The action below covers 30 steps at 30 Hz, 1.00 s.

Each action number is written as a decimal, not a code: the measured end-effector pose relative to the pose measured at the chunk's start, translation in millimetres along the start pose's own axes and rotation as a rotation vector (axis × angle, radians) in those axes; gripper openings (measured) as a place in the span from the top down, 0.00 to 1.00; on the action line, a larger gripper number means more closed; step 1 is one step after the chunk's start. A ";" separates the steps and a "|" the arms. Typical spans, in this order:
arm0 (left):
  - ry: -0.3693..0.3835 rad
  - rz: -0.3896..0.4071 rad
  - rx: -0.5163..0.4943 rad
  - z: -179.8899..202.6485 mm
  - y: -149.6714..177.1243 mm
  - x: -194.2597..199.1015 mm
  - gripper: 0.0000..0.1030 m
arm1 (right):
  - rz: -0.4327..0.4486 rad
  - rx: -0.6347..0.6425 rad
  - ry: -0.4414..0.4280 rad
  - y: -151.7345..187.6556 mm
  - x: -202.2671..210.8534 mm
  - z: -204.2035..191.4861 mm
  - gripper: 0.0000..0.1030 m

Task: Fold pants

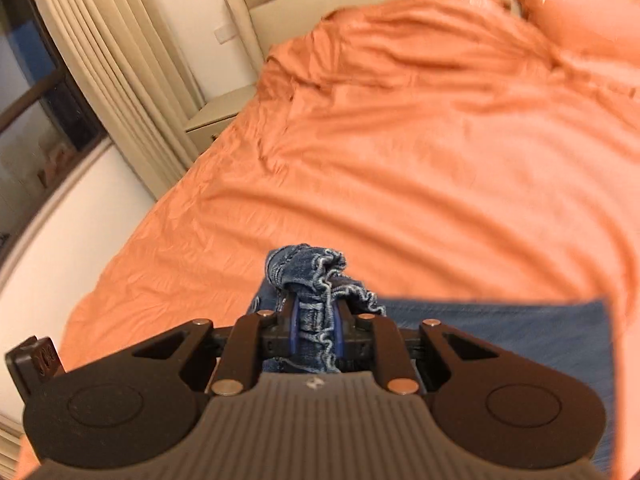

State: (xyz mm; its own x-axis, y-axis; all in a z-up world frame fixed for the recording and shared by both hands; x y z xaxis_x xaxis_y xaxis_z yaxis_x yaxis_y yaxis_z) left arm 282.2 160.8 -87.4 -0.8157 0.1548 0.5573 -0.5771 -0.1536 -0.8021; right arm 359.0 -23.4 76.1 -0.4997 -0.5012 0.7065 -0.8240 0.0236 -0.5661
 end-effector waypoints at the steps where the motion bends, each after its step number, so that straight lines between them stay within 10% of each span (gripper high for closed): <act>1: -0.001 -0.007 -0.009 2.1 1.3 -2.1 0.69 | 0.018 0.010 0.025 -8.2 9.1 4.2 0.89; 9: 0.033 -0.056 -0.148 33.5 13.7 -15.1 0.69 | 0.063 -0.076 0.235 -35.9 41.5 106.7 0.89; 18: 0.039 -0.148 -0.234 54.0 33.2 -47.2 0.69 | 0.006 -0.261 0.355 -2.7 -15.1 241.4 0.91; 30: 0.021 -0.206 -0.274 61.6 44.5 -64.8 0.69 | -0.010 -0.293 0.351 10.3 -69.0 287.7 0.87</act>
State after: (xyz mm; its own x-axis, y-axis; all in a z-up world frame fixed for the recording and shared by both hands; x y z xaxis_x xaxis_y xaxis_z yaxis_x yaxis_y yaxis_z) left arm 307.0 83.9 -146.1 -0.6807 0.1758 0.7111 -0.6954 0.1501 -0.7028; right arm 461.8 -237.4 -100.6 -0.5102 -0.1803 0.8410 -0.8446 0.2893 -0.4504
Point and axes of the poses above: each gripper's, at about its wrist camera, not at the fingertips, and x roughly against the way its jaws point, z to its right, y to its underside, the point moved 5 cm from there along -x, roughly the way its jaws point, and after that the axes turned 13 degrees about -x, right-handed, at the moved point
